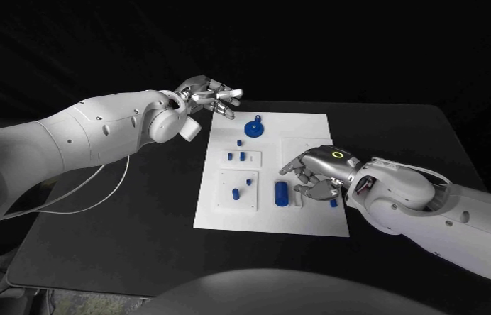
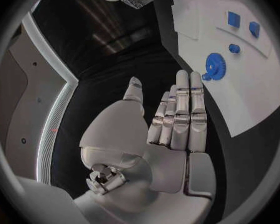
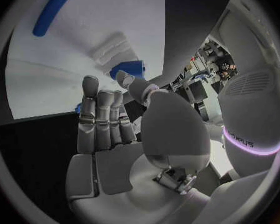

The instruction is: Assemble the parts on the task board

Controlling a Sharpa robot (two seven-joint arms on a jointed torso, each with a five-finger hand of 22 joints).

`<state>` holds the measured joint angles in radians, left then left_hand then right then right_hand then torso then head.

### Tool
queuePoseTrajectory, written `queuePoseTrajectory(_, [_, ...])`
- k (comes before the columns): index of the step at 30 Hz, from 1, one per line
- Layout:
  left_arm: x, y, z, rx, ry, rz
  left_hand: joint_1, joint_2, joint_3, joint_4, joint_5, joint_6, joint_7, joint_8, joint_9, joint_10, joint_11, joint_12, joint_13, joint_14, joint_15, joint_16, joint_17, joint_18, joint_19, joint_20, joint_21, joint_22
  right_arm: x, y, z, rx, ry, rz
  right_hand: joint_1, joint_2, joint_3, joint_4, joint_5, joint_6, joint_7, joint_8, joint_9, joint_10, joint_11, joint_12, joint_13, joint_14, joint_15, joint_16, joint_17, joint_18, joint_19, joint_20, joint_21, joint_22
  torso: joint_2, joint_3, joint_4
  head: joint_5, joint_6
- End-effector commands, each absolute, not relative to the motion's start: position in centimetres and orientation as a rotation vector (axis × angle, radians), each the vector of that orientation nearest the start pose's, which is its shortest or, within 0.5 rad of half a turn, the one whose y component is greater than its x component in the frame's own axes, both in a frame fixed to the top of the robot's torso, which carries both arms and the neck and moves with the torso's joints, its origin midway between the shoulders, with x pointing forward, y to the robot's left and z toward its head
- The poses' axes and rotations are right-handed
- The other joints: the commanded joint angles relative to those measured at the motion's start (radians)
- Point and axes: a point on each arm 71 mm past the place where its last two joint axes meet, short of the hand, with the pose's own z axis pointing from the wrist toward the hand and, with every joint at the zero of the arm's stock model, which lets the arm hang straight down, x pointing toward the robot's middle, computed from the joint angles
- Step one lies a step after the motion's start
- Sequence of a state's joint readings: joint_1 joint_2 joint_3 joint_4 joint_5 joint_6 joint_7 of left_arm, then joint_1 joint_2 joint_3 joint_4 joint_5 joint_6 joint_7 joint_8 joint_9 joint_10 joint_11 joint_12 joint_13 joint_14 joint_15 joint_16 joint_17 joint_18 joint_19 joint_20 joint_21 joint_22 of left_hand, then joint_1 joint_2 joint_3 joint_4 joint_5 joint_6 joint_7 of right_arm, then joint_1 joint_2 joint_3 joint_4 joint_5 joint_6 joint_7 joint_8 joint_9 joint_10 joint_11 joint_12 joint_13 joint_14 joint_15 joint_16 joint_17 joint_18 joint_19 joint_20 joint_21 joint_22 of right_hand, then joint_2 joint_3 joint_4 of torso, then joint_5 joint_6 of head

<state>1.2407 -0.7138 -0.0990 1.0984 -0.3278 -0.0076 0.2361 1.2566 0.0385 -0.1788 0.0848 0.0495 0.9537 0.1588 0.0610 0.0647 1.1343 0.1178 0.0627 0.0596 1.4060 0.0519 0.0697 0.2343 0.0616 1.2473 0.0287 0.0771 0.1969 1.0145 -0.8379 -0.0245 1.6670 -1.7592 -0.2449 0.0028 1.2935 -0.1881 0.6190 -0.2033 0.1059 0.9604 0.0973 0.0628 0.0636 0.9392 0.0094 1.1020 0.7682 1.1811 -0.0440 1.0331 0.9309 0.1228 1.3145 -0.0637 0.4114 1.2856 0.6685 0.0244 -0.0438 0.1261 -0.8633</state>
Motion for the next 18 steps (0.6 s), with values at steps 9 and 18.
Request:
queuePoseTrajectory(9, [55.0, 25.6, -20.9, -0.809, 1.753, -1.299, 0.0, 0.013, -0.003, -0.01, -0.002, -0.001, -0.002, 0.004, 0.002, -0.007, -0.003, 0.0, 0.001, -0.005, -0.001, -0.001, -0.001, -0.008, 0.004, 0.001, 0.004, -0.001, 41.3, -15.9, -24.1, -0.134, 1.816, 0.941, -0.066, 0.063, -0.484, 0.103, 0.069, 0.234, -0.038, 0.022, 0.175, 0.043, -0.015, 0.0, 0.02, 0.05, -0.008, -0.023, -0.013, -0.011, 0.092, -0.005, -0.124, -0.103, 0.0, -0.0003, -0.0001, -0.004, 0.003])
queuePoseTrajectory(18, [55.0, 25.6, -20.9, -0.808, 1.757, -1.3, 0.001, 0.016, -0.004, -0.015, -0.002, -0.001, -0.002, 0.004, 0.002, -0.007, -0.003, 0.0, 0.001, -0.005, -0.001, -0.001, 0.0, -0.008, 0.004, 0.001, 0.005, -0.002, 41.1, -15.6, -24.7, -0.145, 1.897, 0.89, -0.017, 0.052, -0.654, 0.226, 0.055, 0.146, -0.084, 0.13, 1.161, 0.08, -0.043, 0.01, 0.079, 0.094, -0.033, -0.002, 0.037, -0.035, 0.136, -0.033, -0.157, -0.084, 0.0, -0.0003, -0.0004, -0.006, 0.001])
